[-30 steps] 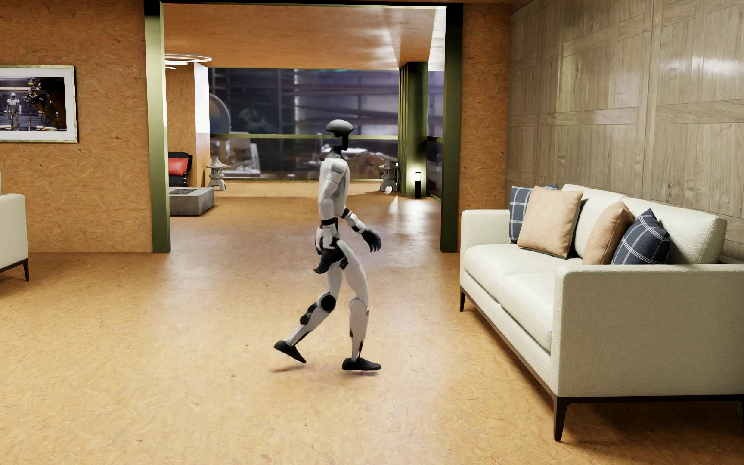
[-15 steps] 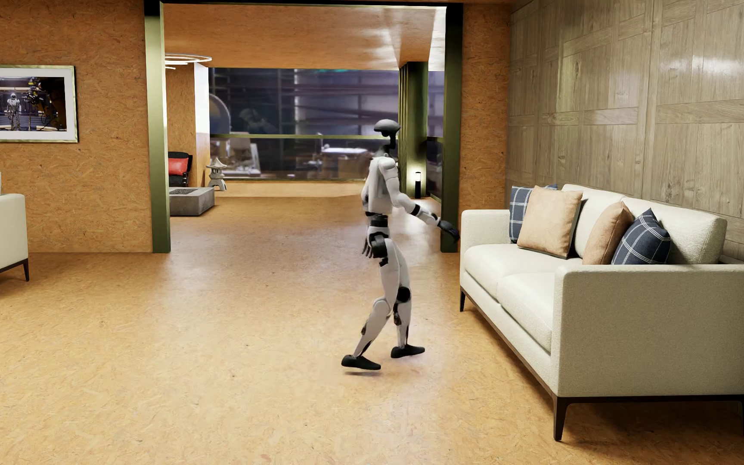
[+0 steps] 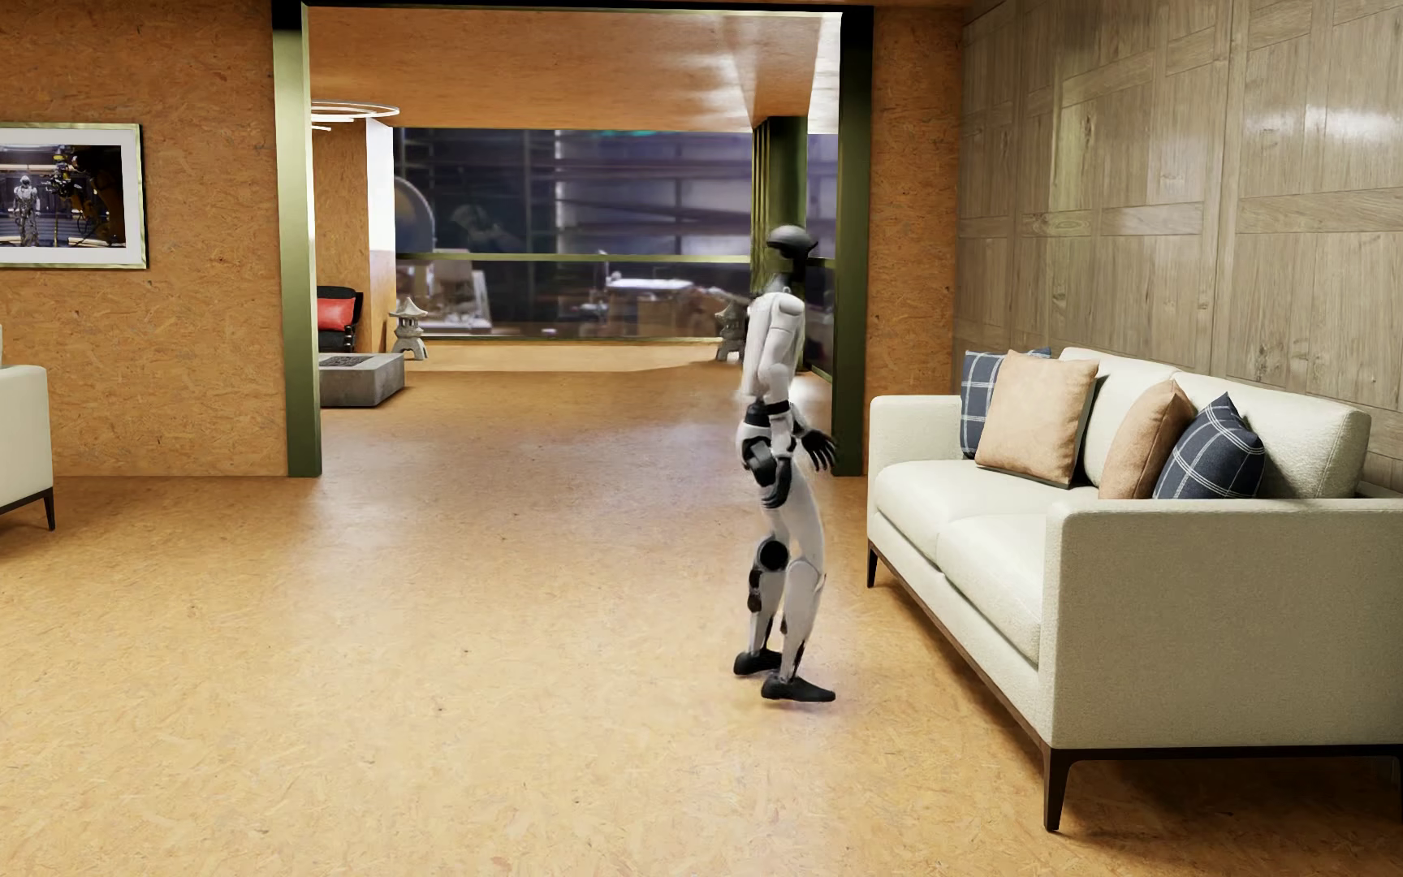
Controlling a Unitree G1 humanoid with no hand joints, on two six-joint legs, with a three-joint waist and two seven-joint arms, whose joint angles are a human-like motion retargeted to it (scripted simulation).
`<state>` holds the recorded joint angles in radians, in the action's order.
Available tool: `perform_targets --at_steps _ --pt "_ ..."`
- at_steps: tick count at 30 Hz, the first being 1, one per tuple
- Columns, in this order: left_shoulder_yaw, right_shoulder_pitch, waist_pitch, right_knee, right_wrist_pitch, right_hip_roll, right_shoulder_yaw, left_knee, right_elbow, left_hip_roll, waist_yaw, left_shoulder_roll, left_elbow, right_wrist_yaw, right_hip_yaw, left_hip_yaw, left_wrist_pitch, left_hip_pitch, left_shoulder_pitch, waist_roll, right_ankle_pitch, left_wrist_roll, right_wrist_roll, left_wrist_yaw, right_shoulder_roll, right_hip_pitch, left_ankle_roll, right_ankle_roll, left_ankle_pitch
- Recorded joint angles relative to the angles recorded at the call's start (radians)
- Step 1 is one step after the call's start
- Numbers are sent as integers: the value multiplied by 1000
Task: Head to sofa
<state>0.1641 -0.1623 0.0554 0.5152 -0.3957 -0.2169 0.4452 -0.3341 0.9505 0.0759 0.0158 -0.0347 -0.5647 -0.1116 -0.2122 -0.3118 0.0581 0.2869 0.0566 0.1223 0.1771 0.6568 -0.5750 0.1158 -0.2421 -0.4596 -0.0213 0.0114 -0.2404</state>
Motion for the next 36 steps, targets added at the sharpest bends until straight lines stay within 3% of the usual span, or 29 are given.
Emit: perform_targets --at_steps 2,3,6,8,10,11,13,14,15,17,18,21,23,26,28,31,33,36 --pt "18 -22 1 -38 -6 14 -66 -20 -31 18 -5 -4 21 104 -28 18 0 10 12 -2 -7 -10 61 4 35 25 -15 -8 -9" --pt "35 -7 2 -38 -9 23 -48 -46 -30 34 -6 3 17 116 -35 25 12 17 29 -8 -3 -18 56 11 41 32 -24 -9 -20" --pt "34 105 3 -43 -4 67 50 -153 -48 94 -4 -8 -66 62 -58 51 82 55 64 -34 23 -1 -4 -9 45 55 -51 6 -56" --pt "18 191 7 -35 -2 101 63 -297 -71 147 2 -24 -145 98 -67 83 156 117 81 -56 42 36 -20 -68 67 67 -77 16 -52" --pt "27 274 11 -22 15 121 62 -472 -93 177 10 -28 -208 154 -75 154 215 214 111 -78 62 52 -20 -96 88 76 -114 21 22" --pt "36 311 12 -16 30 126 73 -542 -108 184 15 -26 -234 167 -80 190 232 254 128 -89 70 49 -28 -105 89 79 -135 21 55" --pt "50 372 9 -13 65 136 82 -563 -148 161 23 -18 -258 186 -81 265 233 284 167 -111 79 42 -34 -115 81 85 -167 17 -27" --pt "50 395 5 -19 77 137 86 -493 -163 129 26 -12 -261 191 -78 309 228 267 190 -121 80 46 -36 -123 74 90 -207 12 -65" --pt "50 411 -2 -36 85 133 86 -381 -175 93 28 -1 -258 199 -75 345 219 233 209 -128 76 46 -37 -129 63 100 -190 7 -67" --pt "49 420 -17 -64 98 127 79 -239 -194 90 25 9 -251 203 -78 289 206 149 235 -144 69 43 -28 -149 48 122 -109 -4 -113" --pt "44 416 -24 -79 92 119 70 -185 -194 80 24 11 -251 206 -80 275 205 118 235 -150 63 49 -25 -154 40 135 -91 -9 -104" --pt "21 352 -35 -76 51 67 0 -107 -173 28 20 -12 -244 236 -100 280 212 68 189 -151 69 82 16 -171 49 159 -82 -28 -64" --pt "36 312 -40 -73 37 35 1 -67 -124 -3 16 -26 -182 223 -104 278 185 34 167 -146 73 76 34 -135 65 175 -75 -40 -54" --pt "85 254 -49 -88 16 4 110 -11 -32 -37 15 -7 -90 132 -102 271 143 -21 136 -137 71 6 -2 -20 73 208 -61 -58 -43" --pt "85 209 -55 -107 21 -4 174 10 15 -48 15 -10 -47 83 -98 262 121 -43 133 -132 66 -27 -15 -10 87 226 -53 -68 -41" --pt "69 99 -62 -127 23 -8 27 4 -35 -55 11 -13 -47 265 -79 244 112 -48 120 -125 60 -27 140 -30 121 235 -39 -80 -52" --pt "62 71 -64 -132 31 -5 26 0 -66 -53 5 -1 -78 260 -55 220 126 -52 117 -122 55 -22 153 -35 107 230 -32 -87 -60" --pt "26 106 -64 -130 15 5 92 5 -81 -43 -4 19 -153 180 -7 174 163 -63 110 -116 48 11 100 -67 67 211 -23 -93 -69"
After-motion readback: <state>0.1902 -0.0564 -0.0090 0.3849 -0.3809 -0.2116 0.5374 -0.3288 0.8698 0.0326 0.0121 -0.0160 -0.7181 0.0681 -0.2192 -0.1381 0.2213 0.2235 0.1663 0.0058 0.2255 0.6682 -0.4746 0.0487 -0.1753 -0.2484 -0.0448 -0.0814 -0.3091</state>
